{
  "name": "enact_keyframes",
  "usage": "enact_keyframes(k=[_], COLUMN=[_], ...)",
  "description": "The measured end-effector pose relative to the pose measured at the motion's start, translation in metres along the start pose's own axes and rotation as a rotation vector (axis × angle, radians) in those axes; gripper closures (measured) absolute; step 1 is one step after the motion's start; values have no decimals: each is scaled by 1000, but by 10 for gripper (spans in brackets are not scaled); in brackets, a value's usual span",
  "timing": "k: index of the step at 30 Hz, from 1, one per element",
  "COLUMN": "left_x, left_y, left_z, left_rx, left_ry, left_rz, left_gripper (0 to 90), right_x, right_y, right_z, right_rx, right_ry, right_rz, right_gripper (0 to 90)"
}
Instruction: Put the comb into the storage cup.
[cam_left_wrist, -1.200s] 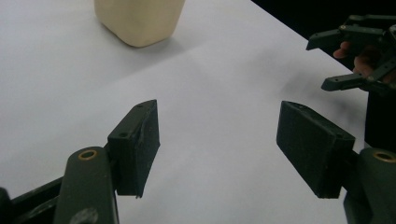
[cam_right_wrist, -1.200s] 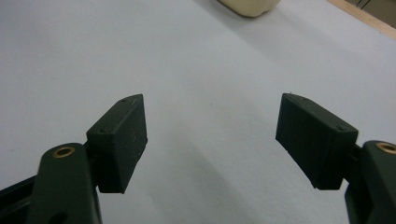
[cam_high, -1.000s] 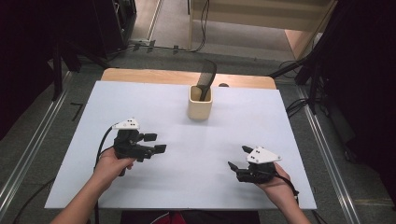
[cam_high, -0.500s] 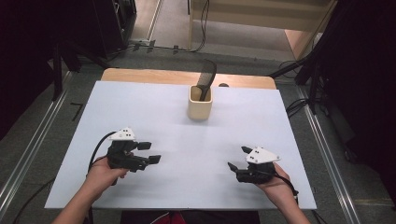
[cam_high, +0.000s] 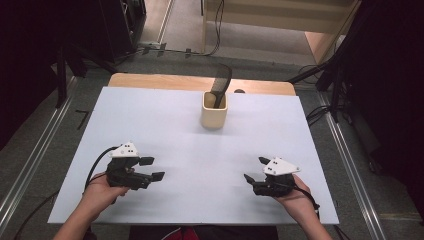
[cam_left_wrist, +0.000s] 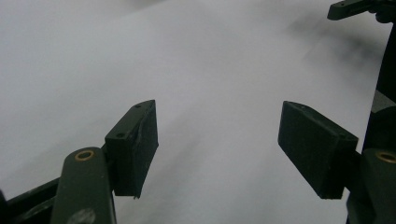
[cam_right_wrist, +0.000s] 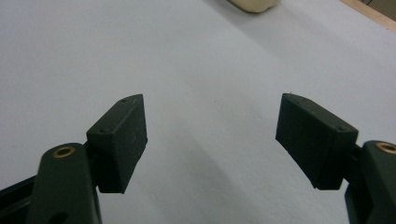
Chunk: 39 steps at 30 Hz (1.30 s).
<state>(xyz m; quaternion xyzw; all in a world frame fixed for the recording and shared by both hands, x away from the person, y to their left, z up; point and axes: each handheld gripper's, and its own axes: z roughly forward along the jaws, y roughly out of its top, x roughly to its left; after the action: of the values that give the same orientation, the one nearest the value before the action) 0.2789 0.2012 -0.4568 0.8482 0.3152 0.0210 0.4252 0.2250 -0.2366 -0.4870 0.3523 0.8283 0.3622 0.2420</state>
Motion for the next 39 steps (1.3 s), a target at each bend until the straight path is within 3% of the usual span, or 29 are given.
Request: enact_keyframes(k=[16,39], left_x=[5,9], left_y=[-9,-7], left_z=[-14,-12], left_rx=[-7,7], left_ry=[41,53], left_rz=[-10,-1], left_gripper=[297,297], right_x=[0,1], right_y=[0,1], right_z=[0,1], right_rx=[3,3], right_ry=[-1,9], right_rz=[-2,-11], right_gripper=[230,230])
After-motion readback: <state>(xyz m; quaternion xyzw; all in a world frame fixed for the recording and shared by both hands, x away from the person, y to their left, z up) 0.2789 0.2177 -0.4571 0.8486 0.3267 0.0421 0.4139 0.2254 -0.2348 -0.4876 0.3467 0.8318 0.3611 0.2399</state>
